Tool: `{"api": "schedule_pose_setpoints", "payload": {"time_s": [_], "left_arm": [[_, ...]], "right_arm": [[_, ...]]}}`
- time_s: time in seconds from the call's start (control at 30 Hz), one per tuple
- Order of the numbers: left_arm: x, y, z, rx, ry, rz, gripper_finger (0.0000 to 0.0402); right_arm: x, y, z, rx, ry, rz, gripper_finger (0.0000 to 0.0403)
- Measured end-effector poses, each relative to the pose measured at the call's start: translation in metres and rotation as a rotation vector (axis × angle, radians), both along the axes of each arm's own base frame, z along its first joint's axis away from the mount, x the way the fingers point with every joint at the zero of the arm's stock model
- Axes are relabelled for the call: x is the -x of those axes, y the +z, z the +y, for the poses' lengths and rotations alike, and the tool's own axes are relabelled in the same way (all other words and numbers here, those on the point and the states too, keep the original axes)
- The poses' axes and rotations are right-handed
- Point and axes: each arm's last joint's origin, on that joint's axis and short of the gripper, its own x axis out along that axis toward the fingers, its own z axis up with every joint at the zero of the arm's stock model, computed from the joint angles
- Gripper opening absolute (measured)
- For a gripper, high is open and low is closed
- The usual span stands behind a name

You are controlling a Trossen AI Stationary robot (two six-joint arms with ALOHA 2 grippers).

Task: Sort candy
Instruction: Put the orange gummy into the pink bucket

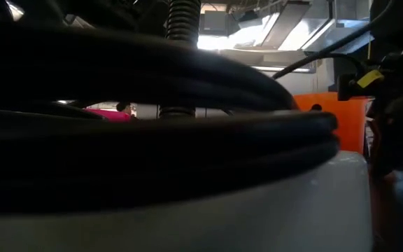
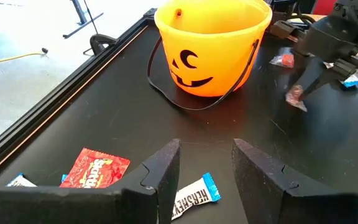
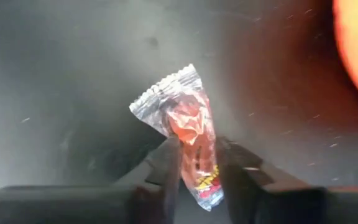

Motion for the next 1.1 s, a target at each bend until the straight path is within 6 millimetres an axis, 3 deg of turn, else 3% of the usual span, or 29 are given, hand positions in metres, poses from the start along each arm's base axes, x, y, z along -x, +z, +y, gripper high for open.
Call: {"api": "schedule_pose_setpoints", "payload": {"time_s": [0.17,0.3,1.1], "left_arm": [[0.0,0.0,0.0,0.0,0.0,0.0,0.0136],[0.0,0.0,0.0,0.0,0.0,-0.001,0.0136],[0.0,0.0,-0.001,0.012,-0.023,-0.001,0.0136]], "right_arm": [[-0.003,0.008,0.005,-0.053,0.017,-0.014,0.0034],[-0.006,0.015,0.007,-0.083,0.038,-0.031,0.0006],[-0.041,0.07,0.022,0.015,0.167,-0.245,0.0021]]}}
